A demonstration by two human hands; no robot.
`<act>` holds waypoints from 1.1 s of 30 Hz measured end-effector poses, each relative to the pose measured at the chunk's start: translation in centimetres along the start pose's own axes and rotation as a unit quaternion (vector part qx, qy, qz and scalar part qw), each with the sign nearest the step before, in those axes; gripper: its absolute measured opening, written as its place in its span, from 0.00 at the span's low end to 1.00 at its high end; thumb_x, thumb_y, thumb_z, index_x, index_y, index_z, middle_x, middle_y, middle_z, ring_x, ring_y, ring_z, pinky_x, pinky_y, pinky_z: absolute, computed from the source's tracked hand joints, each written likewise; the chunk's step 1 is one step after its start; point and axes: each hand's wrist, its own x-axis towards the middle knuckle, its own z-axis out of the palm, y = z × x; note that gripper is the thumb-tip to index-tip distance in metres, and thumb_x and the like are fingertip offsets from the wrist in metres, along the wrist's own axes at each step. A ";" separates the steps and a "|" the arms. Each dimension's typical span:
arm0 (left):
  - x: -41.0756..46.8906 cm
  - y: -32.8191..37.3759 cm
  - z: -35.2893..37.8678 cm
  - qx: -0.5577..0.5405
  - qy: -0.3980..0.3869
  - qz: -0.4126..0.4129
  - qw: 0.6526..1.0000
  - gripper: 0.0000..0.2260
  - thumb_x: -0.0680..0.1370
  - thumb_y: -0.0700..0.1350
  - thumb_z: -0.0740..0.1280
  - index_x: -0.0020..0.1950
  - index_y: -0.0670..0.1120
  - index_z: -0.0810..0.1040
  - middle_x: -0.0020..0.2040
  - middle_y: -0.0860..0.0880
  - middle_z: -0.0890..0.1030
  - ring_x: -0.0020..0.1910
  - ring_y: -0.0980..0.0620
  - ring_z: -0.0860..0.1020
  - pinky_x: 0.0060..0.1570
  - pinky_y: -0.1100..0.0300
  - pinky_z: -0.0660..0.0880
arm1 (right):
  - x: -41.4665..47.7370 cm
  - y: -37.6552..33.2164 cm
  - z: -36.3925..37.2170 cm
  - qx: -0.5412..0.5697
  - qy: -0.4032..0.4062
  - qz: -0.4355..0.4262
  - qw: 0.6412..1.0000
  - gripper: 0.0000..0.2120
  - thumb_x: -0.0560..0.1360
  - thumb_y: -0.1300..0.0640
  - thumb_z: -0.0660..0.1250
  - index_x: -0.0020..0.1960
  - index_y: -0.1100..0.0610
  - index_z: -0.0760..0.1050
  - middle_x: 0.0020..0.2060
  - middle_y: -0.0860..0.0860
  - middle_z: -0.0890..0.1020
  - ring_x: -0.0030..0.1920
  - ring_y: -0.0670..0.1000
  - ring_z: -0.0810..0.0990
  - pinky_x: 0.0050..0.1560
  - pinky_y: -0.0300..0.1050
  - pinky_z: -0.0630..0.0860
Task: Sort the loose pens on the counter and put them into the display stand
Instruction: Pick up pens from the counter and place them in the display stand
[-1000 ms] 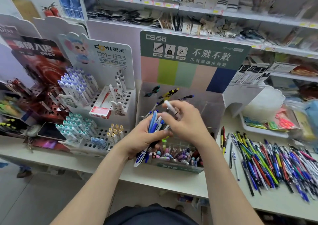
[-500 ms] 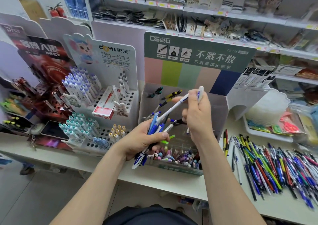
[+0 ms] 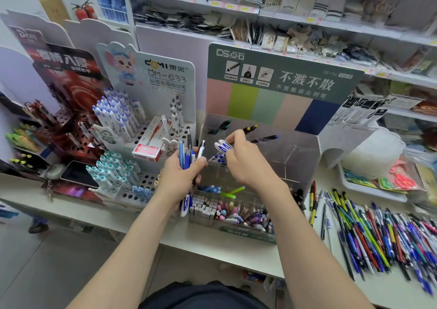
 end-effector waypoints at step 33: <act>-1.5 0.9 1.4 -0.104 -0.196 -0.017 0.975 0.07 0.85 0.47 0.68 0.57 0.45 0.82 0.41 0.45 0.79 0.31 0.52 0.72 0.27 0.60 0.68 | -3.1 -0.2 1.0 0.253 0.138 0.039 0.957 0.13 0.79 0.51 0.75 0.62 0.51 0.82 0.47 0.45 0.87 0.37 0.43 0.87 0.47 0.43 0.83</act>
